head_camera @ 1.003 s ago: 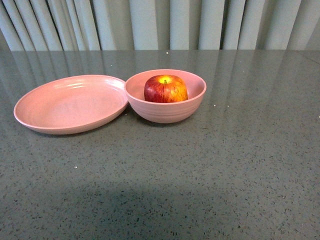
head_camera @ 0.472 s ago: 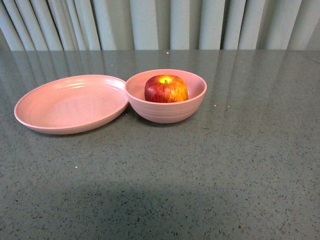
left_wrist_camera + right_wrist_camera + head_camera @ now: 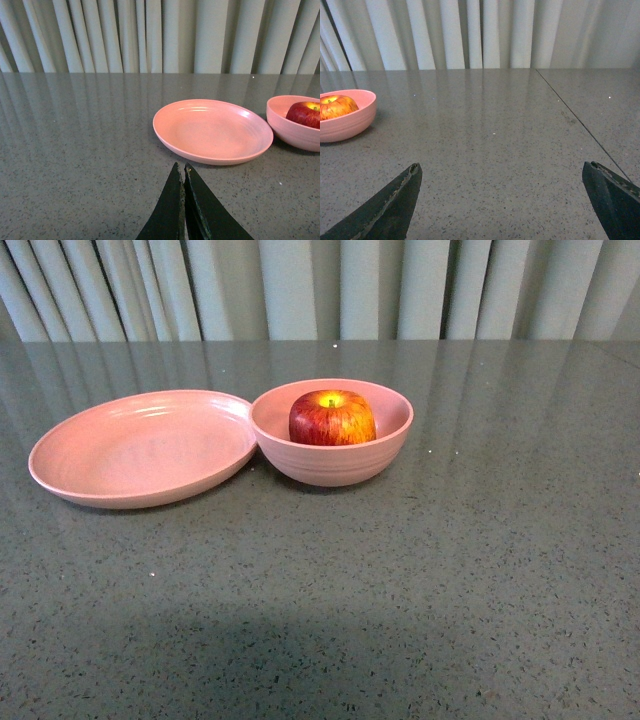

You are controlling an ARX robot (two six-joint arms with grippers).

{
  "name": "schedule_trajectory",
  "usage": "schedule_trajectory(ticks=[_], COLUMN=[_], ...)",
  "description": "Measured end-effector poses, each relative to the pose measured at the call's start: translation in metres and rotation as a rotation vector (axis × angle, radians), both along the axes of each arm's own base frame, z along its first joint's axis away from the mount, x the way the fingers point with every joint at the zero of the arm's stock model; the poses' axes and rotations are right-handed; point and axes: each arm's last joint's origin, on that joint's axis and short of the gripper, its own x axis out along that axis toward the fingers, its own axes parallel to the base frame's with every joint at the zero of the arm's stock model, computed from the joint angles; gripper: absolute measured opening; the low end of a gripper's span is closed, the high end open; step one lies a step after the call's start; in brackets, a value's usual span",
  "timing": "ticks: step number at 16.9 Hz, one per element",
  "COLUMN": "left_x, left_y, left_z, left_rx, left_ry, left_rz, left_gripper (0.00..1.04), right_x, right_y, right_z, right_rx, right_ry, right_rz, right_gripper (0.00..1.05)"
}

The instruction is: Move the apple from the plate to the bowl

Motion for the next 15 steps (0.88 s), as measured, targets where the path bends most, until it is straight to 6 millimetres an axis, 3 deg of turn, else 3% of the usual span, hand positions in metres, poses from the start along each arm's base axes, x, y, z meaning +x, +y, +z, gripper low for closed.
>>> schedule_trajectory(ticks=[4,5,12,13,15], left_x=[-0.009,-0.013,-0.013,-0.013,-0.013], left_y=[0.000,0.000,0.000,0.000,0.000], left_z=[-0.007,-0.002,-0.004,-0.004,-0.004], left_rx=[0.000,0.001,0.000,-0.001,-0.001], left_ry=[0.060,-0.002,0.016,0.016,0.016], left_rz=[-0.003,-0.001,0.000,0.000,0.000], left_gripper=[0.01,0.01,0.01,0.05,0.29], right_x=[0.000,0.000,0.000,0.000,0.000], right_y=[0.000,0.000,0.000,0.000,0.000], right_z=[0.000,0.000,0.000,0.000,0.000], right_rx=[0.000,0.000,0.000,0.000,0.000], right_ry=[0.000,0.000,0.000,0.000,0.000], right_rz=[0.000,0.000,0.000,0.000,0.000], right_gripper=[0.98,0.98,0.98,0.98,0.98])
